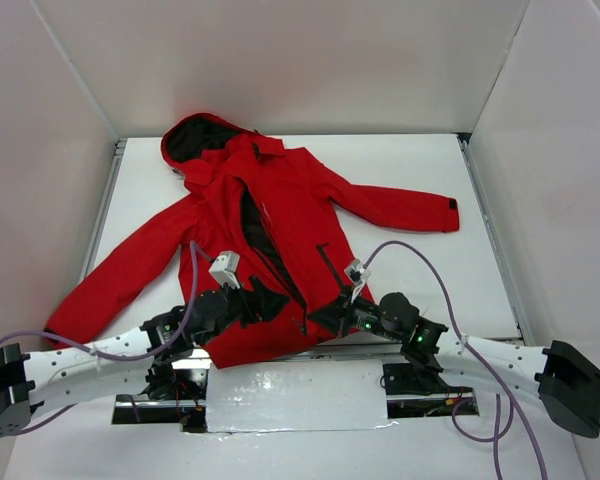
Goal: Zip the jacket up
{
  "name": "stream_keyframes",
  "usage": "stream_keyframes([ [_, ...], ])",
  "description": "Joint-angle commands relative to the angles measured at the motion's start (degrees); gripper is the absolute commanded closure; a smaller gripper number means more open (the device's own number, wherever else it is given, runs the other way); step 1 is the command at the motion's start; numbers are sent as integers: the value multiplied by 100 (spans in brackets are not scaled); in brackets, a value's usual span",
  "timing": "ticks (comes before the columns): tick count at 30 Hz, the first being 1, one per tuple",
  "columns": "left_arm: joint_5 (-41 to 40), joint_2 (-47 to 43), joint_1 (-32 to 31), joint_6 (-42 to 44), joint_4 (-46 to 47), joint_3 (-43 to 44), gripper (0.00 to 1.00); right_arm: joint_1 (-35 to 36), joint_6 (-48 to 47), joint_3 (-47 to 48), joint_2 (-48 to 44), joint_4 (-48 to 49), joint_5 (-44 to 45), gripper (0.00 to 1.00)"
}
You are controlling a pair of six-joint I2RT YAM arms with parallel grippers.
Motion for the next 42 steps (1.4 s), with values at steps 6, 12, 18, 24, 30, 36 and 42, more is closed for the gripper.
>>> stream_keyframes([
  [6, 551, 1065, -5, 556, 1002, 264, 31, 222, -1732, 890, -114, 207, -798, 100],
  [12, 1221, 1707, -5, 707, 2507, 228, 32, 213, -1276, 540, -165, 811, -720, 100],
  [18, 905, 1401, -5, 680, 2166, 176, 22, 204, -609, 496, -174, 73, 151, 100],
  [24, 930, 1285, -5, 558, 2208, -53, 17, 204, 437, -179, -51, 756, -77, 100],
  [30, 1124, 1733, -5, 443, 2797, -194, 21, 240, 561, -480, 2, 1295, -289, 100],
  [36, 1247, 2128, -5, 443, 3184, -124, 21, 249, 447, -436, -68, 1057, -262, 100],
  [42, 1458, 2586, -5, 408, 3378, -18, 28, 248, 543, -453, -121, 1022, -175, 100],
])
